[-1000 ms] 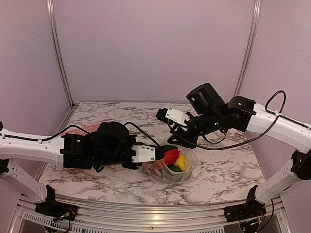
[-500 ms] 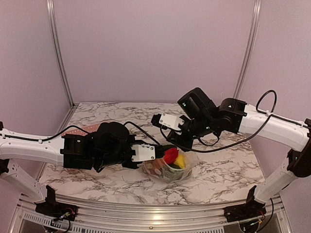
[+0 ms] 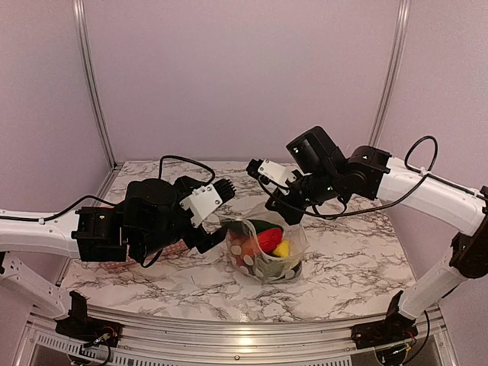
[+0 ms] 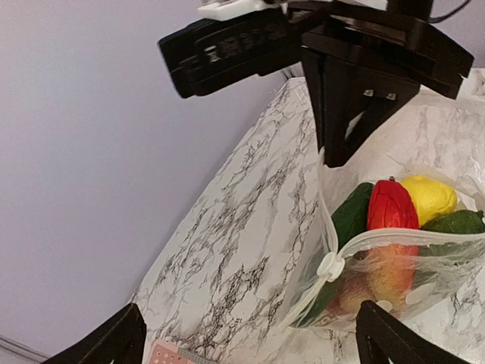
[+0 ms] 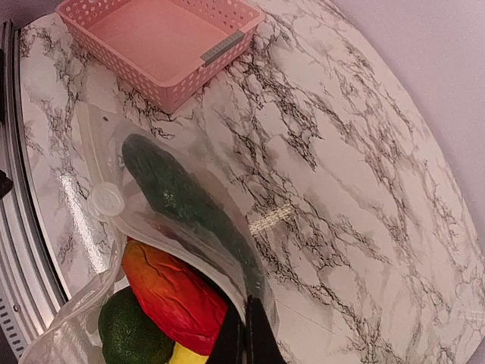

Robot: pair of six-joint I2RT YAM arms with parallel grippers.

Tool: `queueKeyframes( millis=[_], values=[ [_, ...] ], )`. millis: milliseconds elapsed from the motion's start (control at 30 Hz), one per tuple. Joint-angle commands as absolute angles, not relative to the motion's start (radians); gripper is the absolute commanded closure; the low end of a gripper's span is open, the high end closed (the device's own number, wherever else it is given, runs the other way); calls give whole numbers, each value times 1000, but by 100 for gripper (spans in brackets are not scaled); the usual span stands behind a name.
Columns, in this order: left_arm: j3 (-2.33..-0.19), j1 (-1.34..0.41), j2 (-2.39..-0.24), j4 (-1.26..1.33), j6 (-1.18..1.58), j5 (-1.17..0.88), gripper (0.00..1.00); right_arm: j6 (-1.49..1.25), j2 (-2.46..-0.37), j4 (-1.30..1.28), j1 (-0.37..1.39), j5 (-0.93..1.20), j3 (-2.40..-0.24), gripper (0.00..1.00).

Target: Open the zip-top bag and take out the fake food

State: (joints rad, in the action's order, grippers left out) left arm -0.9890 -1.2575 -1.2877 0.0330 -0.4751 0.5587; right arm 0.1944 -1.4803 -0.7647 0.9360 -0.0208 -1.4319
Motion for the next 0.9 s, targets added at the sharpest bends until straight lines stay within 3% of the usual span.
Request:
queueKeyframes(
  millis=[0,300,533,700,867],
  values=[
    [-1014,-1244,-1219,7,-122,729,1,131,-1430,-710,927,23,-1455,100],
    [-938,-1177,-1073,-205,456,616,1,16,-1433,-685,909,-29,-1465,100],
    [-946,-1172,-1153,-197,695,474,1,-49,-1469,-686,889,-66,-1492,100],
    [-998,-1192,-1254,-113,532,377,1,-31,-1499,-695,885,-47,-1504,100],
    [-1030,-1188,-1247,-89,96,365,1,-3,-1499,-702,876,51,-1493,100]
  ],
)
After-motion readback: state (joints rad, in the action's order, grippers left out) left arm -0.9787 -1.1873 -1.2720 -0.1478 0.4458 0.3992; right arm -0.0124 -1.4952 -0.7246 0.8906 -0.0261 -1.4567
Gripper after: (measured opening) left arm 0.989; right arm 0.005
